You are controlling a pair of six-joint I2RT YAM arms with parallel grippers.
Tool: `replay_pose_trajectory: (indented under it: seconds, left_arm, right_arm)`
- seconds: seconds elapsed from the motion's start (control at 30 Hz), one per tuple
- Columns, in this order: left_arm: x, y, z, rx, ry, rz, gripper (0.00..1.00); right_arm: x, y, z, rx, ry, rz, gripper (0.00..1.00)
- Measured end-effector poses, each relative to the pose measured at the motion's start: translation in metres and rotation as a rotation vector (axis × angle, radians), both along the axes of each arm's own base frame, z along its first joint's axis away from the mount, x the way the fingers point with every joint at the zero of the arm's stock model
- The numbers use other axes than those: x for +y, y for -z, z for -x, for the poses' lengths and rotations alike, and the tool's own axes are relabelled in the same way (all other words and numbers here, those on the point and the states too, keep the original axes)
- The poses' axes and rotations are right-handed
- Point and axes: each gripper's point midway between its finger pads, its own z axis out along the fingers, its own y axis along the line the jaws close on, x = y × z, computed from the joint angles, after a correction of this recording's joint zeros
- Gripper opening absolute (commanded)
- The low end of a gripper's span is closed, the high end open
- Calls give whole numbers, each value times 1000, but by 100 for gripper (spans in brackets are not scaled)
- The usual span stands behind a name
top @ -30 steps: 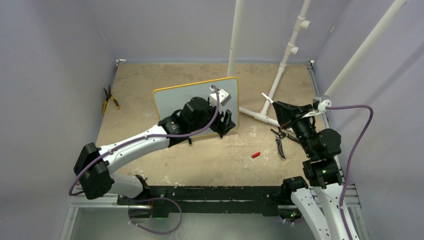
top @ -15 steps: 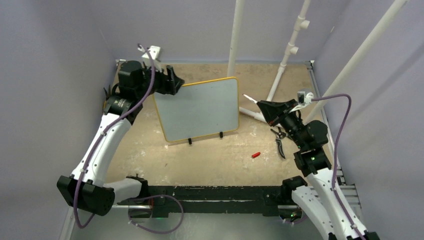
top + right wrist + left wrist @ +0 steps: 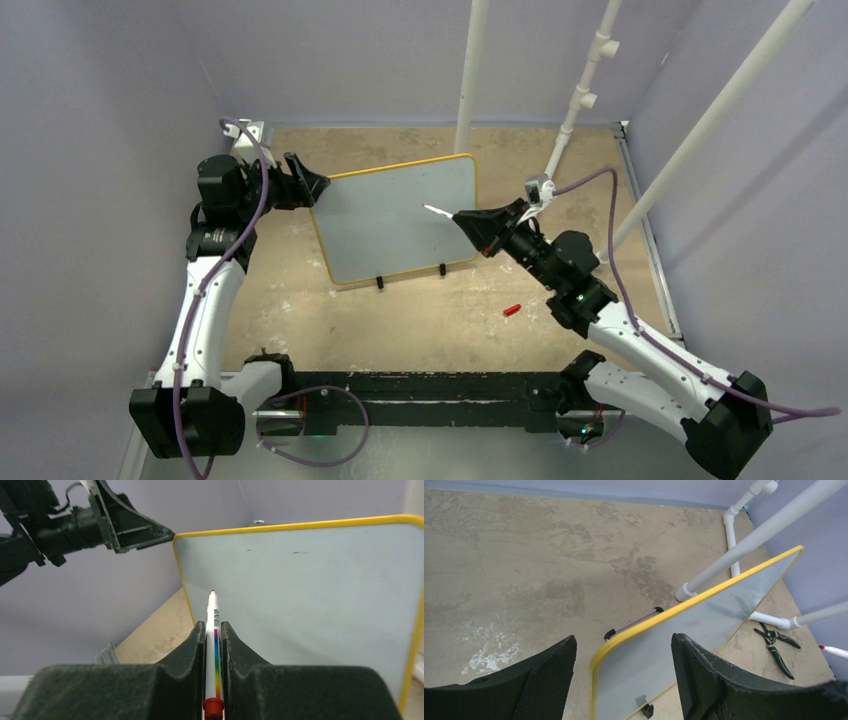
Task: Write a sentence on the whiteboard
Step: Hold the whiteboard on the whiteboard stand.
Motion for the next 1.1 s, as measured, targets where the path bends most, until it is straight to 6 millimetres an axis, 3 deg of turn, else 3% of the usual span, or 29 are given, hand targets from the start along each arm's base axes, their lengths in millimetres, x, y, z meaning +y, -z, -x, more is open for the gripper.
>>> replay_pose_trajectory:
  seconds: [0.2, 0.43, 0.57, 0.87, 1.1]
  left_arm:
    - [-3, -14, 14, -91, 16, 8, 64]
    - [3, 10, 18, -87, -11, -32, 61]
    - [6, 18, 17, -84, -17, -49, 52]
    - [11, 18, 12, -92, -30, -55, 32]
    - [14, 23, 6, -81, -43, -58, 33]
  right_arm:
    - [62, 20, 1, 16, -50, 58, 0]
    - [118, 20, -6, -34, -75, 75, 0]
    - [147, 20, -16, -52, -75, 85, 0]
    - [181, 26, -31, -70, -61, 107, 0]
    - [188, 35, -40, -76, -35, 130, 0]
